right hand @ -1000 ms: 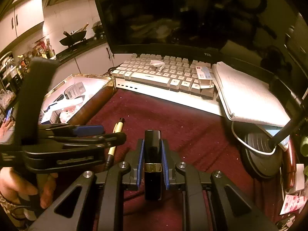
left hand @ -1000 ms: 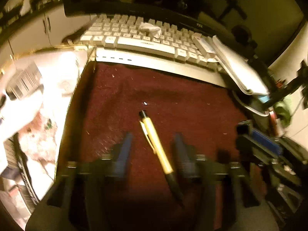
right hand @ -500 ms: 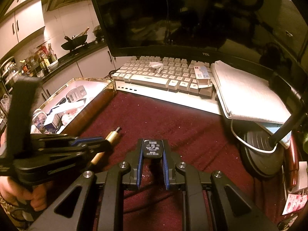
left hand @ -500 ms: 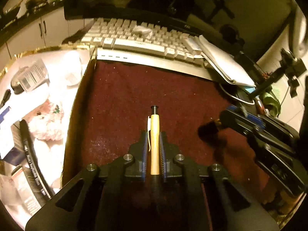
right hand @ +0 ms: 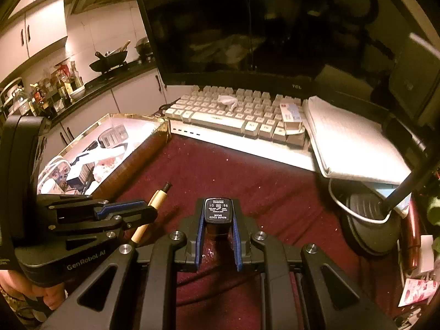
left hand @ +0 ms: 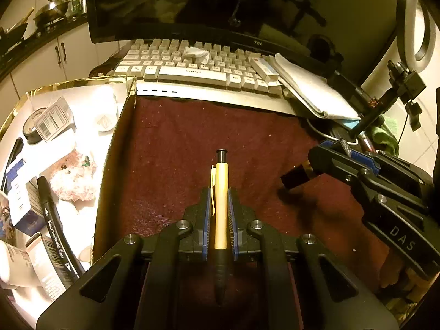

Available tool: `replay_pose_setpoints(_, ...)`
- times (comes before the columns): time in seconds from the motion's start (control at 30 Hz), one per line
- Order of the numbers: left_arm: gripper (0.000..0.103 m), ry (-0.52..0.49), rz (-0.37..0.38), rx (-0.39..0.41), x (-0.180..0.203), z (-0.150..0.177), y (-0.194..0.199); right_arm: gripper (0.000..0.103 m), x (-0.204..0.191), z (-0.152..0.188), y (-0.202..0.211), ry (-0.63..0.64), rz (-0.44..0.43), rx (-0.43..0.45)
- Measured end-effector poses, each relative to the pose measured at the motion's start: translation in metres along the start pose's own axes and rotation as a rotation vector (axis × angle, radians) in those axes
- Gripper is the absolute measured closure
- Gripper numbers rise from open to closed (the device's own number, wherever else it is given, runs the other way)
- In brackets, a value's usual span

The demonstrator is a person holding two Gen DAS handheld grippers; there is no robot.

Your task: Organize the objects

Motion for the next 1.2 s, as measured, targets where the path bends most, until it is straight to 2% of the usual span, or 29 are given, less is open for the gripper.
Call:
replay_pose_setpoints(0.47,0.092,0.023,0.04,0.053,0.0,-0.009,0.022,0.087,-0.004,-0.009,0.009,0.016,0.012,0.018)
replay_pose_setpoints(1.2,0.092,0.053,0.056,0.14,-0.004,-0.021,0.052,0.087,-0.017,-0.028,0.021,0.048,0.01,0.06)
Point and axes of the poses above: each gripper's, at about its wrist camera, not at the fingertips, and y roughly against the way its jaws point, x to its right, z to its underside, the point moved 10 cm from there along -y, roughly the way its jaws point, and after that the axes turned 4 degrees about y, right-handed, at the moved point
